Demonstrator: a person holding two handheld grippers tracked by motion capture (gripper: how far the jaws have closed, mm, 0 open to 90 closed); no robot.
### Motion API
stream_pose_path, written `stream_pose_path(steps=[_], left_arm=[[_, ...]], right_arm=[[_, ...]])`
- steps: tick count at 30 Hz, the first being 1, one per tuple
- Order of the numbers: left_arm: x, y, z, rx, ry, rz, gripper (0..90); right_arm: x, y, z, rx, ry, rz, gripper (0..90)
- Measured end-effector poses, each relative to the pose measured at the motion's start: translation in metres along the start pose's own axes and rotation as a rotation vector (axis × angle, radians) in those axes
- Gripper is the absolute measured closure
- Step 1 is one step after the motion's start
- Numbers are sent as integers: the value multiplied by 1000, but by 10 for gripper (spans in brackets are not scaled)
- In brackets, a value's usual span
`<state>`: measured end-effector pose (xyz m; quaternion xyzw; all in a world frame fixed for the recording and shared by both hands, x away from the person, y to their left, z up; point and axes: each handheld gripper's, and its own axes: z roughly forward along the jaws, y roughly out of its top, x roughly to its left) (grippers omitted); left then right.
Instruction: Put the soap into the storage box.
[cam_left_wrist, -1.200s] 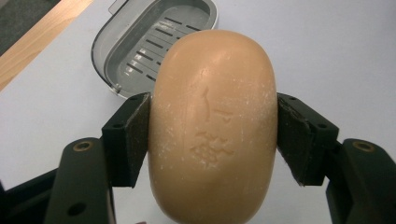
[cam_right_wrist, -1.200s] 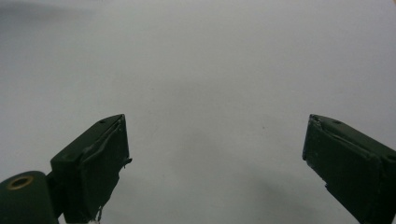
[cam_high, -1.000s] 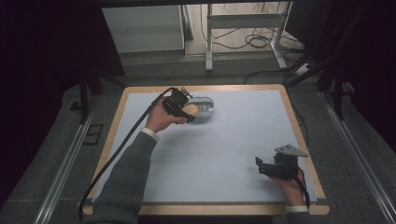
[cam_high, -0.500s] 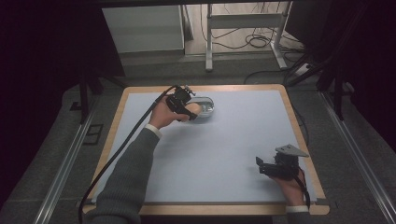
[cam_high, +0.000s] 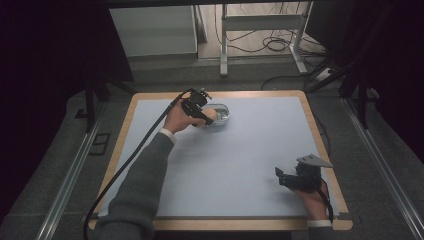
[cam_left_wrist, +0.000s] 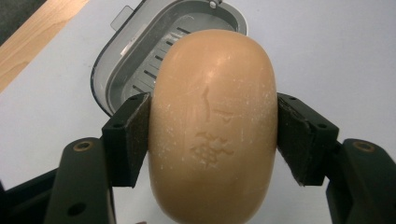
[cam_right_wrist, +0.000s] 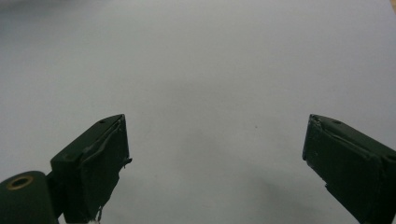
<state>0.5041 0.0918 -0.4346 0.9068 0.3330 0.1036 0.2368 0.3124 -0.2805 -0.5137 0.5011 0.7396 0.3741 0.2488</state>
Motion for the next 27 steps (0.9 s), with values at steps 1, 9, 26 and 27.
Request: stream_pose_path(steps=[1,9,26,27], left_arm=[[0,1,1,2,3,0,324],[4,10,11,-6,-18,-7,324],[17,30,30,31,-16,-4,323],[17,30,30,31,-16,-4,324]], right_arm=[[0,0,0,0,-1,1,70],[-1,0,0,-2,-6,1,70],[-3,0,-1,-2,-5,14,70],[-3,0,-1,-2,-5,14,70]])
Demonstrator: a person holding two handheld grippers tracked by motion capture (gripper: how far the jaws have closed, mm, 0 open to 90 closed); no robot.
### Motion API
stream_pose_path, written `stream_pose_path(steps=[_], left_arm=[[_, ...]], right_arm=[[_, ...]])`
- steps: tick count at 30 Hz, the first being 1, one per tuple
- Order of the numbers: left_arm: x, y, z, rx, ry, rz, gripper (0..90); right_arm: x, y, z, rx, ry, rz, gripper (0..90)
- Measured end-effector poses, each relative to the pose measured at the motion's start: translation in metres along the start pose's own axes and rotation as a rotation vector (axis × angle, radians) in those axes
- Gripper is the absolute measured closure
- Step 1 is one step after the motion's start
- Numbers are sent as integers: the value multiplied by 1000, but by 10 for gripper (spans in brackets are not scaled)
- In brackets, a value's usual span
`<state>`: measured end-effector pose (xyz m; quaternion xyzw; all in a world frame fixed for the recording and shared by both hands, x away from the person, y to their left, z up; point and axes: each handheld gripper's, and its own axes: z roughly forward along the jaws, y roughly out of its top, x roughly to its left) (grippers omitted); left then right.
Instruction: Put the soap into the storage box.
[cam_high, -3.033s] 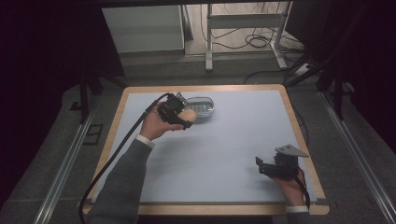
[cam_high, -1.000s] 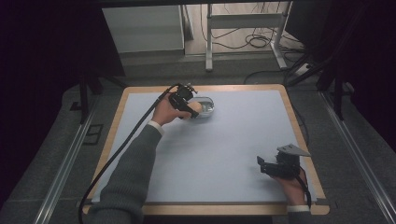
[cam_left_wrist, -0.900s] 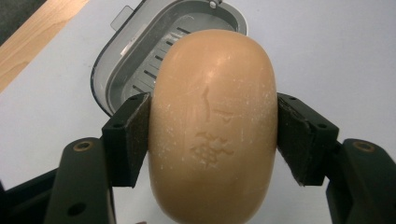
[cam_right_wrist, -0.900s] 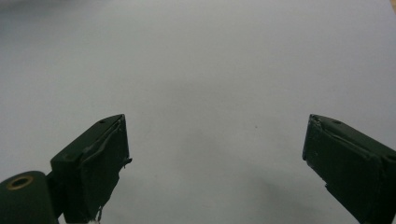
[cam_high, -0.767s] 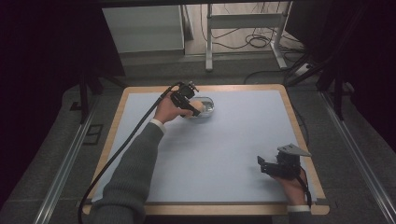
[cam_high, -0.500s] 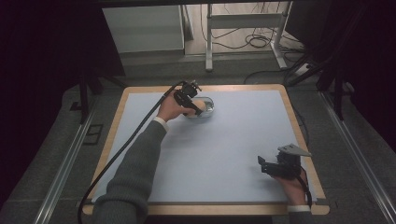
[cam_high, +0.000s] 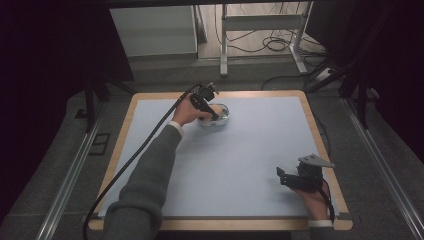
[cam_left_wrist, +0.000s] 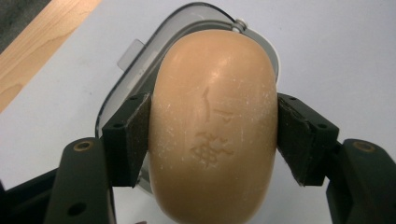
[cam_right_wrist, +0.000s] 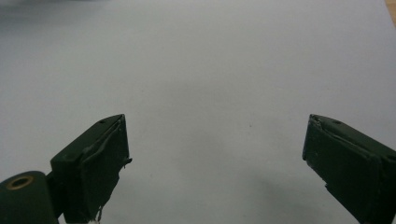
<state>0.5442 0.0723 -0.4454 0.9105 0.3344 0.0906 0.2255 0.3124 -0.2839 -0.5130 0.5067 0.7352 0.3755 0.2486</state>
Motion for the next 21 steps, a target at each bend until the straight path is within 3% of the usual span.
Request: stream_pose_path(steps=[2,11,12,14,21], left_arm=[[1,3,5,19,11,22,323],[0,6,14,28,26,27,316],[-1,5,11,-1,16,11,310],[-2,5,8,-11,4,-2,297],[-9,-7,-7,-59,19,-3,245]], right_arm=[[0,0,0,1,0,1,70],[0,-1,0,4,-2,0,70],[0,-1,0,5,-3,1,70],[-1,-1,0,5,-4,2,70],[1,-1,0,6,-2,-3,70]])
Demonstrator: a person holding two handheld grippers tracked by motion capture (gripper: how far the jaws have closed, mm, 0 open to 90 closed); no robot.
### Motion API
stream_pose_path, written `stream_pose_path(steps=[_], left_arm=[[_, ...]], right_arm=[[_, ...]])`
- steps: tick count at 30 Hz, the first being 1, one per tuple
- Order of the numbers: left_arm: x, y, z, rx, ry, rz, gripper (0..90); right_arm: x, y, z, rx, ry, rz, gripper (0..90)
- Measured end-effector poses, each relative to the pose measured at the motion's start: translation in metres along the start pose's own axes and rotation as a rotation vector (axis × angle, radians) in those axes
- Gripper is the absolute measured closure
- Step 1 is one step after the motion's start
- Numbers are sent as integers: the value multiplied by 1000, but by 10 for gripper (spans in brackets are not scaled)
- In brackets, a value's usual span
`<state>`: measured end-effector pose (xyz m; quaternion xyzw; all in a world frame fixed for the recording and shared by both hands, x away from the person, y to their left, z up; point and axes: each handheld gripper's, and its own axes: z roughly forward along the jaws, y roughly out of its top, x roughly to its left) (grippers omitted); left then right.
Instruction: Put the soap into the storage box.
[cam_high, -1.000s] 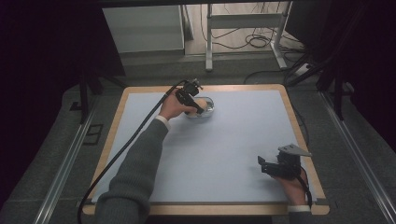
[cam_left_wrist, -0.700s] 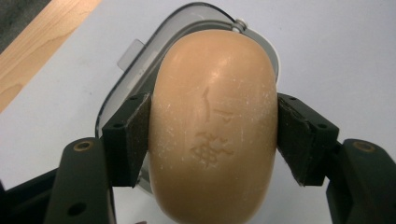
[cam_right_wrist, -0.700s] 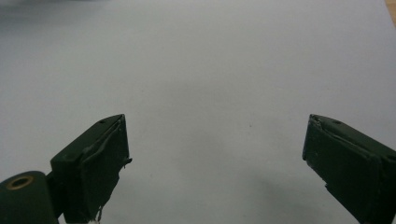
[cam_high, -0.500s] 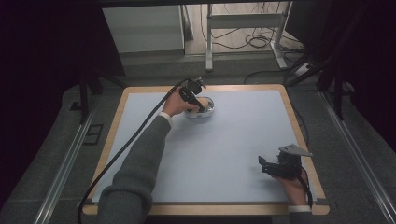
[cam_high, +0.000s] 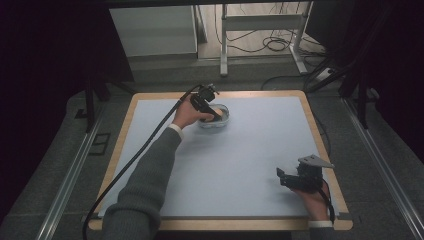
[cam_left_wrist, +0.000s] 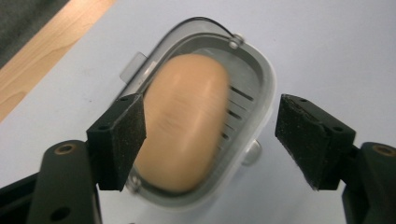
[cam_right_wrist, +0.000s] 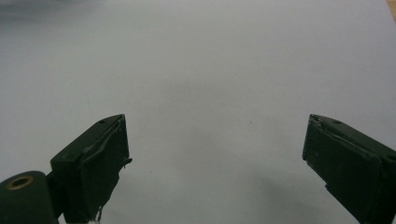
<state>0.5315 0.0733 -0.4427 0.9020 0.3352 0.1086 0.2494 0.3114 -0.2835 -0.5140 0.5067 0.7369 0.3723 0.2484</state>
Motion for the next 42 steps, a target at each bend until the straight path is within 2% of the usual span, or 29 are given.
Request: stream_pose_path(steps=[4,6,10,15,16,17,19,23,24,27,29,34,36,38,42], left_arm=[[-8,-15,-15,-60,-5,-5,211],[-13,-25,-22,-74,5,3,202],[-21,-45,-37,-118,1,-10,202],[-28,-71,-52,-142,4,-24,199],[-28,-71,-52,-142,4,-24,200],[-30,-83,-57,-158,3,-44,200],[-33,-97,-61,-177,12,-64,200],[-39,-126,-66,-201,8,-91,206],[-39,-126,-66,-201,8,-91,206],[-47,-158,-71,-226,11,-128,209],[-50,-172,-72,-231,7,-139,211],[-60,-210,-74,-251,34,-176,209],[-64,-225,-73,-262,42,-209,210],[-67,-234,-72,-261,50,-226,214],[-70,-242,-72,-236,79,-224,210]], right_arm=[[2,0,0,1,5,-3,70],[2,1,0,1,8,-5,70],[3,2,-1,-6,8,-4,70],[4,3,-2,-10,13,-3,70],[4,3,-2,-13,12,-3,70],[5,3,-2,-14,13,-3,70],[5,3,-3,-15,14,-5,70],[5,4,-4,-17,11,-11,70],[5,4,-4,-17,11,-11,70],[5,4,-5,-21,10,-9,70],[5,4,-5,-21,10,-10,70],[5,4,-5,-22,8,-13,70],[4,5,-6,-26,8,-13,70],[3,5,-6,-30,5,-9,70],[1,5,-5,-28,8,-10,70]])
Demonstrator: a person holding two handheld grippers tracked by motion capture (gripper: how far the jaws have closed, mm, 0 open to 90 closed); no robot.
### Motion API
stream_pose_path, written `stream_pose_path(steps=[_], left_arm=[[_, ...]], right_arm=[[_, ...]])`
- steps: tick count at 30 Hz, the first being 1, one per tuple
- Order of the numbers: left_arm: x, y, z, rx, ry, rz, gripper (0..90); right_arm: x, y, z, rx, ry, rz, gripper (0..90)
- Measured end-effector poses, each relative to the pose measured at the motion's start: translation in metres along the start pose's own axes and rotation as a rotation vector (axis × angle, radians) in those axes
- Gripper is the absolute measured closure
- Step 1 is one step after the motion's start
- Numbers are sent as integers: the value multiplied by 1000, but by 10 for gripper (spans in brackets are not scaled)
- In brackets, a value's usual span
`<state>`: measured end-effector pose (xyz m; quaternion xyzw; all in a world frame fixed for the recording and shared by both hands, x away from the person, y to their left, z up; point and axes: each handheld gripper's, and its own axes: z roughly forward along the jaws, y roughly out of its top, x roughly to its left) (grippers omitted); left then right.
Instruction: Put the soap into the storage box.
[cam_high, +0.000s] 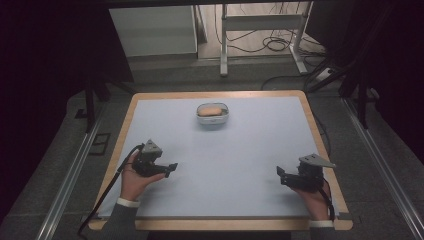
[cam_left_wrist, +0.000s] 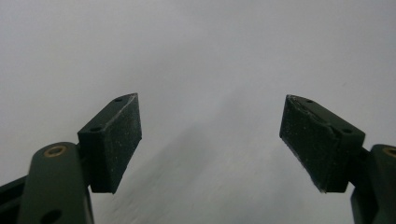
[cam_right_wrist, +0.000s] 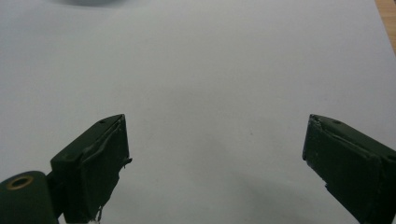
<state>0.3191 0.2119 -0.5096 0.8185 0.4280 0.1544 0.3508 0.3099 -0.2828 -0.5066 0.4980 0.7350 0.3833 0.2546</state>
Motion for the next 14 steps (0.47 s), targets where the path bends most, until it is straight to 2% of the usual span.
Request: stream_pose_path(steps=[1,2,9,14], left_arm=[[1,-4,-1,-11,-4,-25,211],[3,-5,-2,-9,-7,-29,211],[7,-6,-4,-9,6,-23,211],[6,-6,-1,-6,-21,-25,207]], right_arm=[[0,0,1,0,1,-3,70],[0,0,1,-1,0,-2,70],[1,-2,5,4,10,-14,70],[5,1,4,-24,24,-27,70]])
